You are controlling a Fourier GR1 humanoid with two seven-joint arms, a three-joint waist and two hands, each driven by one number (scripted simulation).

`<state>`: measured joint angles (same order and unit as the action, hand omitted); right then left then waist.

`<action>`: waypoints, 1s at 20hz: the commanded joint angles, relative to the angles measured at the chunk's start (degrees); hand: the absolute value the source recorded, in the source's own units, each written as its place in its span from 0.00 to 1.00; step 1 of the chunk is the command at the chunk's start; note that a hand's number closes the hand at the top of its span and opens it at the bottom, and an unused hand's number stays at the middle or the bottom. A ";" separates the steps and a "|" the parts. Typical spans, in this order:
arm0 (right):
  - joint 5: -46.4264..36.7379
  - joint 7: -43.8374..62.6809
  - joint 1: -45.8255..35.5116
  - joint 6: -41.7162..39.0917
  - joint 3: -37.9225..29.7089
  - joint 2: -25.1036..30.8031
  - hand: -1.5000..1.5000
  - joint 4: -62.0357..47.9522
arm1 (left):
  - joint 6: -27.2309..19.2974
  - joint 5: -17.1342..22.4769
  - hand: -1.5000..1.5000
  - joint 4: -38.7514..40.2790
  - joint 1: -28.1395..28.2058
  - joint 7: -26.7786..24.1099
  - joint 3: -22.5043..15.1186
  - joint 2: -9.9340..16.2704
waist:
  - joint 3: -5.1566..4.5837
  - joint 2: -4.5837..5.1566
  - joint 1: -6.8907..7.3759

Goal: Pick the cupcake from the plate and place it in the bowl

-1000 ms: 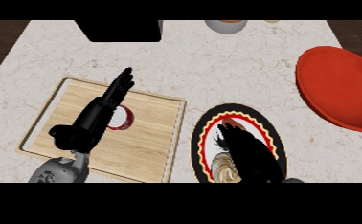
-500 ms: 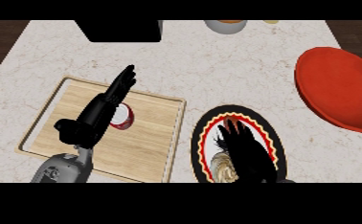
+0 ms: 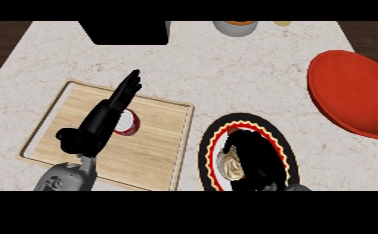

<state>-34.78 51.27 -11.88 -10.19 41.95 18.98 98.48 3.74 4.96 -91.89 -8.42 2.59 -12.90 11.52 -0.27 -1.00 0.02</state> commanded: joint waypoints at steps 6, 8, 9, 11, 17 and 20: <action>-4.18 -6.03 -0.89 -1.18 -5.23 -1.47 1.00 -6.74 | 2.75 -0.09 0.50 0.92 1.31 0.33 2.46 -0.07 | 0.27 1.05 0.13; -3.68 -7.18 -5.41 -4.03 -9.21 -0.19 1.00 -8.89 | 1.57 -1.45 0.50 -0.51 1.39 0.87 1.36 -1.19 | 0.27 1.07 0.26; -5.70 -11.14 -3.47 -1.15 -8.97 3.19 1.00 -9.02 | 4.47 0.52 0.50 1.72 1.38 -0.42 2.94 0.69 | 0.28 1.11 0.11; -4.39 -14.03 -6.85 -2.80 -12.97 5.66 1.00 -12.80 | 2.20 -1.66 0.50 1.24 3.98 -2.04 1.29 -1.12 | 0.27 1.14 0.38; -15.84 -7.96 -10.44 4.79 -14.98 7.20 1.00 -9.94 | 0.10 -3.26 0.50 1.18 0.88 2.08 -0.65 -4.09 | 0.26 0.94 -0.31; -15.86 -9.61 -11.23 10.13 -19.93 8.23 1.00 -5.83 | 0.61 -1.95 0.50 -3.48 1.67 4.76 0.91 -2.35 | 0.31 0.76 -0.15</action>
<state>-48.58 42.35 -21.67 -5.01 26.25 25.77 89.95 5.18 3.52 -93.83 -7.62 4.99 -11.24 9.78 0.16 -0.34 -0.03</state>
